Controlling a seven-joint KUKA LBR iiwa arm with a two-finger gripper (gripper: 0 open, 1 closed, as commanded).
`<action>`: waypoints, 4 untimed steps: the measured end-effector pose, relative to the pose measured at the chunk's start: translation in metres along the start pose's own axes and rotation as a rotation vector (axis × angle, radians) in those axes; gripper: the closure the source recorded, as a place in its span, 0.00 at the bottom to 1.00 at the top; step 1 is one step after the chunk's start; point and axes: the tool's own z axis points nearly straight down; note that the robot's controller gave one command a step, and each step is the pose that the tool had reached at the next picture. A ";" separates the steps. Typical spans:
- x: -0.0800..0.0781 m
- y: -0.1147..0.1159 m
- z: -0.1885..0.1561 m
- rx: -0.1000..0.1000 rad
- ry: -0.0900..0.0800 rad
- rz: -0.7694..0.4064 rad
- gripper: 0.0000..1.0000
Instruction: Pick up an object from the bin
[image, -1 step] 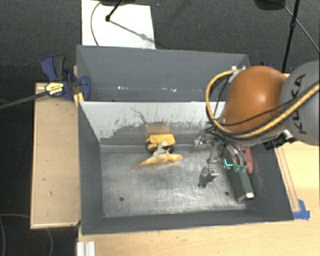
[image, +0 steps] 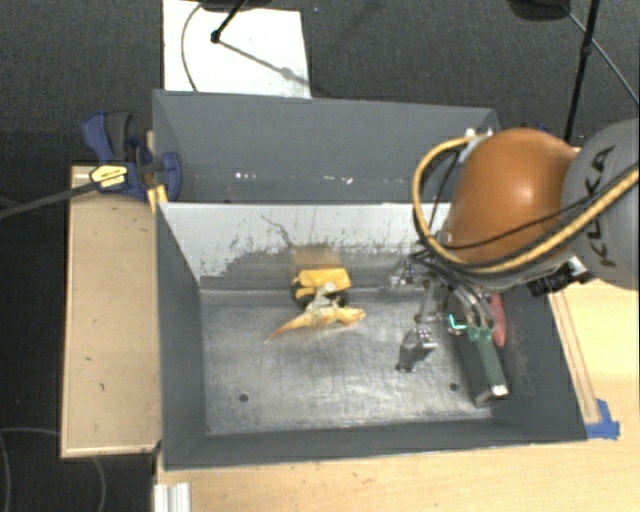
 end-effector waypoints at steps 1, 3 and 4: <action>-0.023 0.014 0.033 0.000 -0.006 0.080 0.00; -0.075 0.033 0.098 -0.001 -0.003 0.227 0.00; -0.060 0.036 0.133 0.000 -0.001 0.209 1.00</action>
Offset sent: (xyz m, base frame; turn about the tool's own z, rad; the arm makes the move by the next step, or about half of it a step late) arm 0.0697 0.0482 -0.0646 0.2074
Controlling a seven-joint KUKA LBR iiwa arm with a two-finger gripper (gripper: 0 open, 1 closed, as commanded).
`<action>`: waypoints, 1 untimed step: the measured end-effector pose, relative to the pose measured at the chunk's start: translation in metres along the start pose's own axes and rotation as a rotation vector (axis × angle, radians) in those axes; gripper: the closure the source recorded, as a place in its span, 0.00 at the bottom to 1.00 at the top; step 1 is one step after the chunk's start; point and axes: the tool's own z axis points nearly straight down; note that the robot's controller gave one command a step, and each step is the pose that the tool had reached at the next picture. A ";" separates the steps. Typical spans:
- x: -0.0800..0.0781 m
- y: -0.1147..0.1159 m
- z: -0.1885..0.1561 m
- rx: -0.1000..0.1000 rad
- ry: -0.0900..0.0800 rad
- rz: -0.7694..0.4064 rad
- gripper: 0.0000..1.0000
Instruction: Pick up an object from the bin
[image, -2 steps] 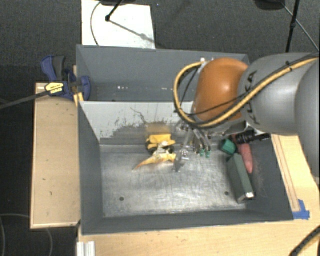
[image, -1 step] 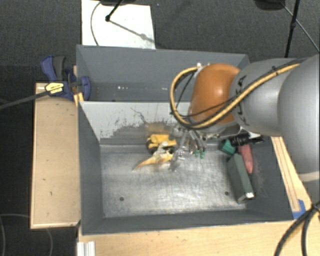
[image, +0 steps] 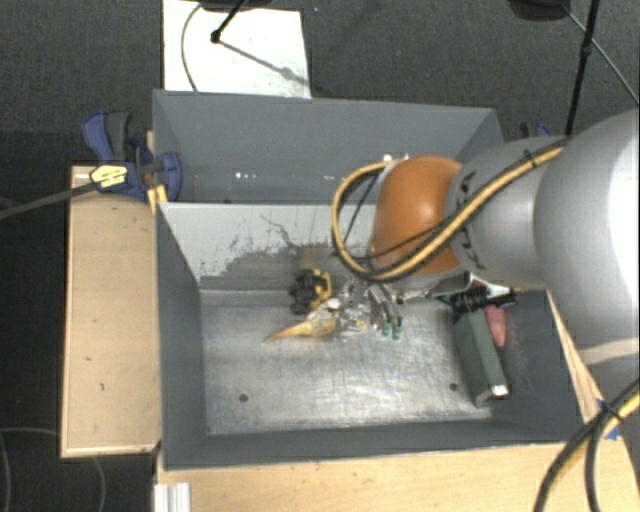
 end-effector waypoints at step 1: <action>0.000 0.000 0.000 0.000 0.000 0.000 1.00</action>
Offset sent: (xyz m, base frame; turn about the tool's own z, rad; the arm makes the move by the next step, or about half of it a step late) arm -0.0038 -0.0118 0.1329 -0.0124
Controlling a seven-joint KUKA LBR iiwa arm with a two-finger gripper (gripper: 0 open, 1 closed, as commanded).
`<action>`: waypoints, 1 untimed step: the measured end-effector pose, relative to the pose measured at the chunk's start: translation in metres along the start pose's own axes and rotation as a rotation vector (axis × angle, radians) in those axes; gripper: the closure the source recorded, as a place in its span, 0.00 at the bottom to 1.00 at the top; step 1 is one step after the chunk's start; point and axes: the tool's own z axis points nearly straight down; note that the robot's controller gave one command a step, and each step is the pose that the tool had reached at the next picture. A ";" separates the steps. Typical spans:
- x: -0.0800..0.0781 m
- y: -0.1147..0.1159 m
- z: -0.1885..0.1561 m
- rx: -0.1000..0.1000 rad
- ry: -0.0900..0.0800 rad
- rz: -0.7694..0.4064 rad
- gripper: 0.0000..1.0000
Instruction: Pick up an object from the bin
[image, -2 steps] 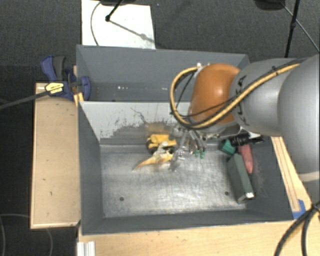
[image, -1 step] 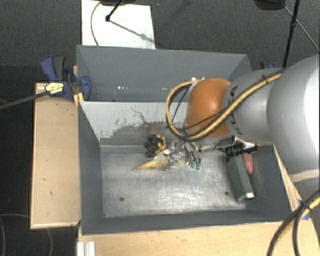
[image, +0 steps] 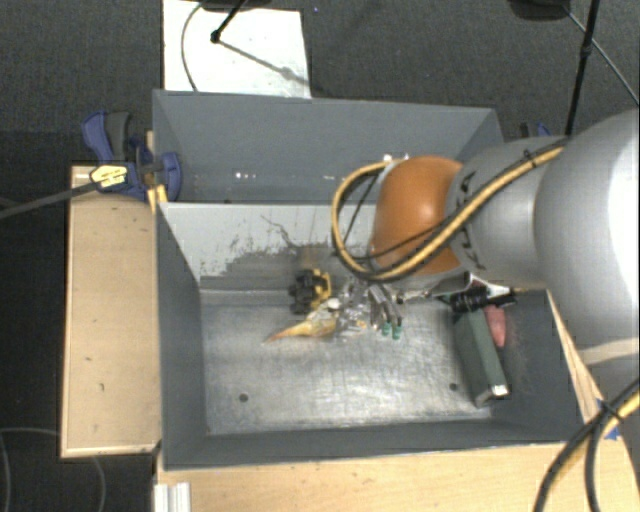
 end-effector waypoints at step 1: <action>0.000 -0.012 -0.134 0.001 0.001 -0.008 1.00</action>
Offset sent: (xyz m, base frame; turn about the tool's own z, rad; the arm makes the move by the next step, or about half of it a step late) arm 0.0000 0.0000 0.0000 0.0000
